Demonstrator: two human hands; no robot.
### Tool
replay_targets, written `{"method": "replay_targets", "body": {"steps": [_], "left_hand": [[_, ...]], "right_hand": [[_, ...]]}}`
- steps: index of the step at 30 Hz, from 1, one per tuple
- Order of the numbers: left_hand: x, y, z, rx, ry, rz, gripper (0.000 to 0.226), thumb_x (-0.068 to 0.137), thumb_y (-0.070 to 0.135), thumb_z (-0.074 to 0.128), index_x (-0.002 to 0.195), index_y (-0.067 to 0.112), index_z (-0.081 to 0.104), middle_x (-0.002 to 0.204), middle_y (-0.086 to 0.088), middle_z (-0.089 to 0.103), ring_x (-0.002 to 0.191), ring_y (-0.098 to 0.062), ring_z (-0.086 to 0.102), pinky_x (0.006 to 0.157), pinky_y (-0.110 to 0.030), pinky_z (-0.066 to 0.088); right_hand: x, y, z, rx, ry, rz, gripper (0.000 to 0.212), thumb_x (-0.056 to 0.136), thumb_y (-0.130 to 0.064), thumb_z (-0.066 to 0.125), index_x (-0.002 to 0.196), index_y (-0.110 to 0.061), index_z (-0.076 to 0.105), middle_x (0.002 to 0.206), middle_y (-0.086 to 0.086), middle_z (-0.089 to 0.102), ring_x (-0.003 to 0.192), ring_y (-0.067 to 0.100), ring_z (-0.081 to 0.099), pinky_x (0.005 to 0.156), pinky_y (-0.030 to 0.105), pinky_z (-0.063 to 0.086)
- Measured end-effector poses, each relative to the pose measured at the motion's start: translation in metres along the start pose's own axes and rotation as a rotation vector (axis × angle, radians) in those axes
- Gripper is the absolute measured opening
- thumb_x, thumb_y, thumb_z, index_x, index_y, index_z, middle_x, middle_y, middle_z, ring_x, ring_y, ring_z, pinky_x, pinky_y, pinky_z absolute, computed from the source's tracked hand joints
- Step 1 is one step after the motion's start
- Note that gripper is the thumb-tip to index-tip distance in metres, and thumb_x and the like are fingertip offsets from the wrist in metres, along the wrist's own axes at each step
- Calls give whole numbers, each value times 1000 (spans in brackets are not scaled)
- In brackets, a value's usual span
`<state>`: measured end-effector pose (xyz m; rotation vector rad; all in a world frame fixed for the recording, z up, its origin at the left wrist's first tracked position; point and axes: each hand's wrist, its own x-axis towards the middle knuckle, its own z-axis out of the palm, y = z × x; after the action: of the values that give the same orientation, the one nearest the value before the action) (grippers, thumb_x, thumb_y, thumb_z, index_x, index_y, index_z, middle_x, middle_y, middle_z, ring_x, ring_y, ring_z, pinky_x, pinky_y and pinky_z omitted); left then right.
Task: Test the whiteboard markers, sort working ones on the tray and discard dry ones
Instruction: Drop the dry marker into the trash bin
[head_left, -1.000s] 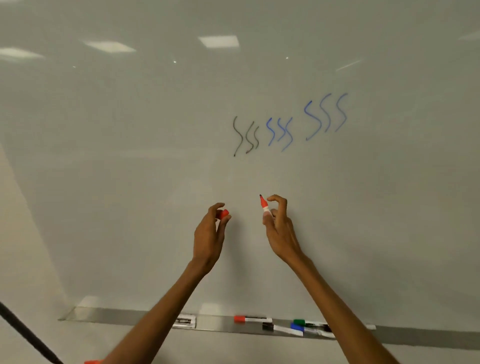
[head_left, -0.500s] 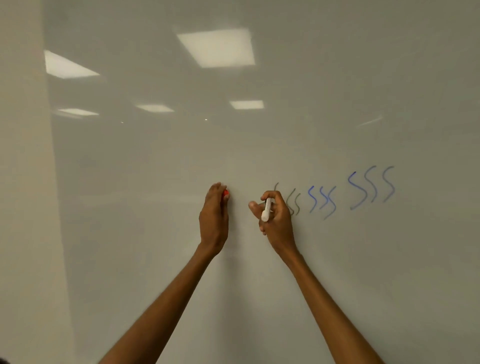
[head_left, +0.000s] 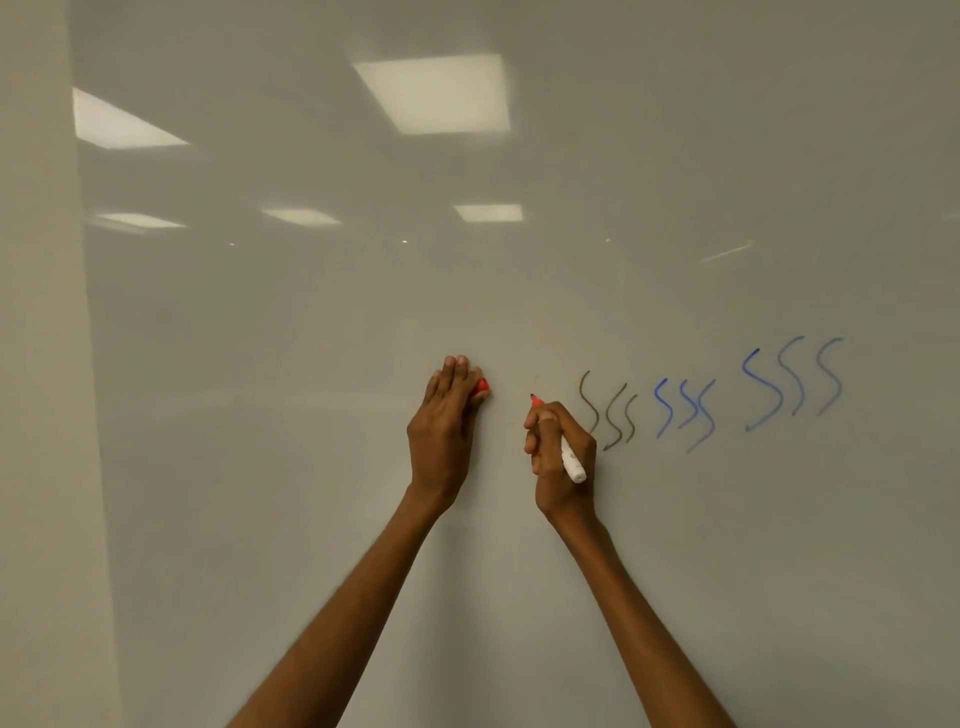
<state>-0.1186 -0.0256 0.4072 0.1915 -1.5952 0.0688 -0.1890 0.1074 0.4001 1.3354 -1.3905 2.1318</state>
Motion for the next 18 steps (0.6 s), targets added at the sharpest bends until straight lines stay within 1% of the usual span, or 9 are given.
{"method": "replay_targets", "body": {"steps": [3, 6, 8, 10, 12, 16, 18], "left_hand": [[0, -3, 4, 2, 21, -1, 42, 97, 29, 52, 129, 2, 57, 136, -12, 54, 129, -20, 48, 107, -32, 41], [0, -4, 7, 4, 42, -5, 43, 96, 30, 52, 127, 0, 58, 135, -14, 54, 128, -21, 49, 107, -32, 41], [0, -3, 8, -2, 55, -3, 43, 97, 30, 51, 126, 0, 58, 135, -14, 54, 128, -21, 49, 106, -33, 41], [0, -2, 8, 1, 65, -4, 42, 97, 31, 51, 125, 0, 59, 135, -13, 54, 128, -21, 49, 106, -33, 42], [-1, -1, 7, 9, 73, -3, 42, 98, 31, 50, 125, 0, 59, 134, -14, 55, 128, -20, 49, 106, -32, 41], [0, 1, 6, 13, 69, -16, 44, 100, 34, 46, 126, 0, 59, 134, -14, 55, 129, -18, 47, 108, -29, 38], [0, 0, 6, 15, 56, -32, 43, 99, 31, 49, 128, 1, 57, 136, -12, 54, 130, -17, 46, 109, -28, 37]], "right_hand": [[-15, 10, -7, 33, 80, -26, 30, 97, -21, 38, 71, -16, 52, 56, 8, 46, 49, 18, 39, 49, 33, 32], [-33, 19, -5, -28, 34, 25, 30, 96, -26, 39, 69, -19, 50, 54, 3, 45, 48, 15, 39, 49, 31, 31], [-33, 11, -6, -20, 21, 41, 30, 95, -27, 40, 68, -20, 51, 52, 3, 44, 46, 16, 38, 47, 30, 30], [-19, -5, -10, 57, 58, 15, 29, 94, -23, 40, 69, -13, 53, 51, 4, 42, 45, 19, 36, 43, 29, 29], [0, -19, -15, 88, 93, -24, 30, 93, -24, 41, 72, -8, 54, 51, 5, 43, 45, 21, 37, 42, 29, 30], [11, -21, -19, 67, 46, -7, 30, 96, -20, 40, 74, -3, 52, 53, 6, 42, 48, 23, 36, 44, 32, 31], [2, -16, -24, 89, 57, 14, 30, 95, -18, 40, 73, -2, 51, 52, 5, 41, 47, 24, 34, 43, 31, 30]]}}
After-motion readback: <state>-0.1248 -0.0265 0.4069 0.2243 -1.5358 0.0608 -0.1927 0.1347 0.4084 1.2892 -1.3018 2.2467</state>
